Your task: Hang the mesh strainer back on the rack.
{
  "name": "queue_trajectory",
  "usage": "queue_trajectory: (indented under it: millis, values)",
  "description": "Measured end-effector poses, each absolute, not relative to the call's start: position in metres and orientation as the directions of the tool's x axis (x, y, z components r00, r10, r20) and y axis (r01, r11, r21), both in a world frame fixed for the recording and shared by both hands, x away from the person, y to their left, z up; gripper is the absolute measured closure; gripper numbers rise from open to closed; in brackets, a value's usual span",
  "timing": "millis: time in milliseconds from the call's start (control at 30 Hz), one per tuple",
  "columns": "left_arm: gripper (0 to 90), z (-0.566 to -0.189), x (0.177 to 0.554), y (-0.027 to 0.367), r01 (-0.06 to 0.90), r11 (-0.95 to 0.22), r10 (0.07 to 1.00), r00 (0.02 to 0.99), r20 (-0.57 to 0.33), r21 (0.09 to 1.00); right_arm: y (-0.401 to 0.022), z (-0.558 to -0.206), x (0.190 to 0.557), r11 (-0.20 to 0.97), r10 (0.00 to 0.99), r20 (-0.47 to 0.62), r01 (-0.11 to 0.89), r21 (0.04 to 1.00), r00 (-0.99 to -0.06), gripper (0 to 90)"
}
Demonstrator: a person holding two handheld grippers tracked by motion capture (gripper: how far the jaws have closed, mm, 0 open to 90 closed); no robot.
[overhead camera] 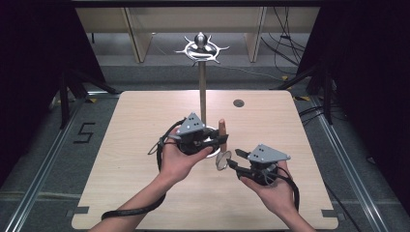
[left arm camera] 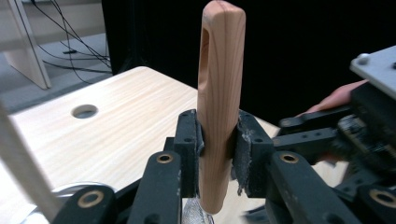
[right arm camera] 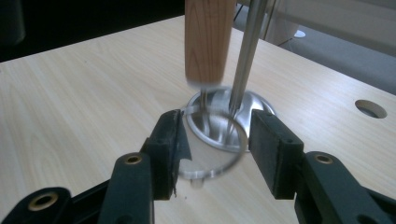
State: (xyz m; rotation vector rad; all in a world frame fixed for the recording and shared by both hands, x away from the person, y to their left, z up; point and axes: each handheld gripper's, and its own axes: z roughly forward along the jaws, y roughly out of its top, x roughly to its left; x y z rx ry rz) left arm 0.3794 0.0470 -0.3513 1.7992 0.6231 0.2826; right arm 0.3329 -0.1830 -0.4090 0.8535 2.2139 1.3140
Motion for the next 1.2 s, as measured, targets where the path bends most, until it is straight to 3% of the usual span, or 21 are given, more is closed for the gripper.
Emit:
queue_trajectory:
  millis: [200, 533, 1200]
  values:
    - [72.3, -0.339, 0.387, 0.068, 0.209, -0.261, 0.516, 0.855, -0.047, 0.942, -0.198, -0.413, 0.326, 0.351, 0.693, -0.03, 0.302, 0.886, -0.72, 53.7]
    - [72.3, -0.323, 0.393, 0.094, 0.189, -0.299, 0.489, 0.872, -0.019, 0.935, -0.234, -0.438, 0.323, 0.356, 0.74, 0.002, 0.394, 0.848, -0.673, 54.2]
    - [72.3, -0.299, 0.406, 0.113, 0.15, -0.332, 0.483, 0.875, 0.031, 0.931, -0.24, -0.446, 0.329, 0.35, 0.753, 0.032, 0.44, 0.827, -0.658, 54.7]
